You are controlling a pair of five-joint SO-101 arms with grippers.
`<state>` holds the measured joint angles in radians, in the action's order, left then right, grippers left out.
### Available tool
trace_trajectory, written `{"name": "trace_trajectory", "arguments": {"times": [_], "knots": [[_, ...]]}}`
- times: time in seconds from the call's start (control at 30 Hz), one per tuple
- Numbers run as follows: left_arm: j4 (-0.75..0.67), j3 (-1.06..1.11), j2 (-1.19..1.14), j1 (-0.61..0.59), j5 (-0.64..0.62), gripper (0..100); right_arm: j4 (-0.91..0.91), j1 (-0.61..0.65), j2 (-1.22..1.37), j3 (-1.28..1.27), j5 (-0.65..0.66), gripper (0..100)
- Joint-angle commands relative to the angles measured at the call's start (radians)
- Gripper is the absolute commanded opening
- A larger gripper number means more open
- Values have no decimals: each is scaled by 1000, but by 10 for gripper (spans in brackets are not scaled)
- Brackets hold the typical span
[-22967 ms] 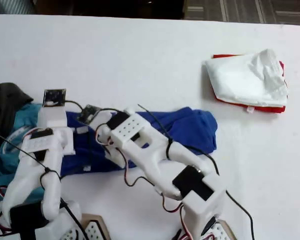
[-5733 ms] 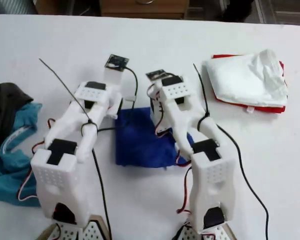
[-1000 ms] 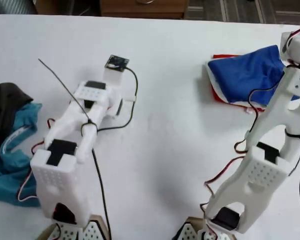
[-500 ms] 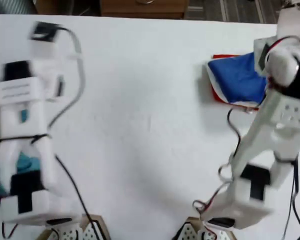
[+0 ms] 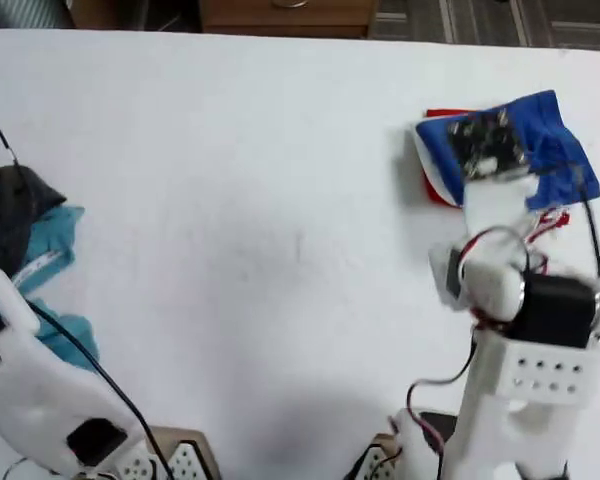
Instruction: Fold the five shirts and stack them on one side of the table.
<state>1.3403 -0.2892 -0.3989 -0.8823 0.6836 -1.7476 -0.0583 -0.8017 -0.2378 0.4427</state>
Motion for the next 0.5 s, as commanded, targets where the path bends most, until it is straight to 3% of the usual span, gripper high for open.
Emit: {"name": "trace_trajectory", "arguments": {"times": [0.0,0.33,0.43,0.47], "knots": [[66,-170,-107,-9,18,210,19,2,-105,-86,48,28],[163,-374,-367,-6,15,200,13,1,-208,-109,68,28],[229,-463,-359,9,8,20,13,5,-189,-110,63,28],[258,-499,-353,17,-9,20,15,5,-182,-110,60,28]]}}
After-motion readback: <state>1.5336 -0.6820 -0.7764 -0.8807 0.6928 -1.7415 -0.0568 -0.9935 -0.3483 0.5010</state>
